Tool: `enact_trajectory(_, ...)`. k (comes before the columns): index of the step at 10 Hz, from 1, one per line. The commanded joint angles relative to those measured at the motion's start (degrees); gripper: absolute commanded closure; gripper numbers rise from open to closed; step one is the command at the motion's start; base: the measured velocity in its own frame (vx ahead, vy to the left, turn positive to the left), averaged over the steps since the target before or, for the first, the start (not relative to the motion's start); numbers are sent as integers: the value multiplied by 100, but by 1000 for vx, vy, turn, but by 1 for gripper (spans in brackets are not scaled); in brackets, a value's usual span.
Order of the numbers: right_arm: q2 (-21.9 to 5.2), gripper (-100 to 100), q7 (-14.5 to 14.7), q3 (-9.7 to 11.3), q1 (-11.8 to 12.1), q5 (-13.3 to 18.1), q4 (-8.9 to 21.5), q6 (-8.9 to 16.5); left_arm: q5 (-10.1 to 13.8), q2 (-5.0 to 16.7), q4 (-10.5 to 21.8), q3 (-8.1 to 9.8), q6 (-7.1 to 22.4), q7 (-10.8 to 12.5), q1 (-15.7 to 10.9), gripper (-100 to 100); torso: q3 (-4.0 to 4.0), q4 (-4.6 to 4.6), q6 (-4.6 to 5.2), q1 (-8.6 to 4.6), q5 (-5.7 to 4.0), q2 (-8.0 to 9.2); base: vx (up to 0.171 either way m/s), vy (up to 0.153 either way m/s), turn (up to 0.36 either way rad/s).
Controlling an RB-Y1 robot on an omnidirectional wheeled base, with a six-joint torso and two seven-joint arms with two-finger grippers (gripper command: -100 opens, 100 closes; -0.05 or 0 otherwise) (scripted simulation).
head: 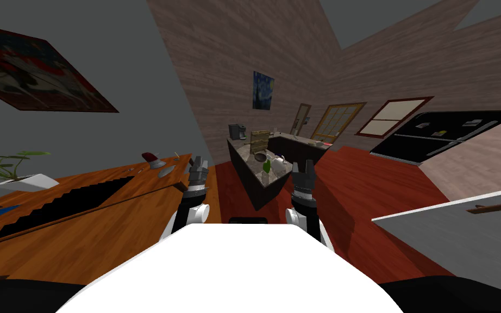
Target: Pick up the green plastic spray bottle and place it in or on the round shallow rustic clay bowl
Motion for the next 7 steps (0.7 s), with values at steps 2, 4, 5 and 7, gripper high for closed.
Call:
enact_trajectory(2,-452,-100,9,-31,64,104,104,51,0,0,0,0,0,0,0,0,0,0,0,-3,0,0,4,-3,37)
enact_trajectory(4,-688,-100,15,-51,102,169,169,83,0,0,0,0,0,0,0,0,-2,-1,-1,-6,-1,-3,8,-9,35)
enact_trajectory(5,-871,-100,24,-73,146,246,248,121,0,0,0,0,0,0,0,0,-1,-1,1,-5,-1,-2,6,-5,34)
enact_trajectory(7,-1202,-100,46,-126,243,424,434,210,0,0,0,0,0,0,0,0,-1,-1,0,-6,-1,-2,8,-8,76)
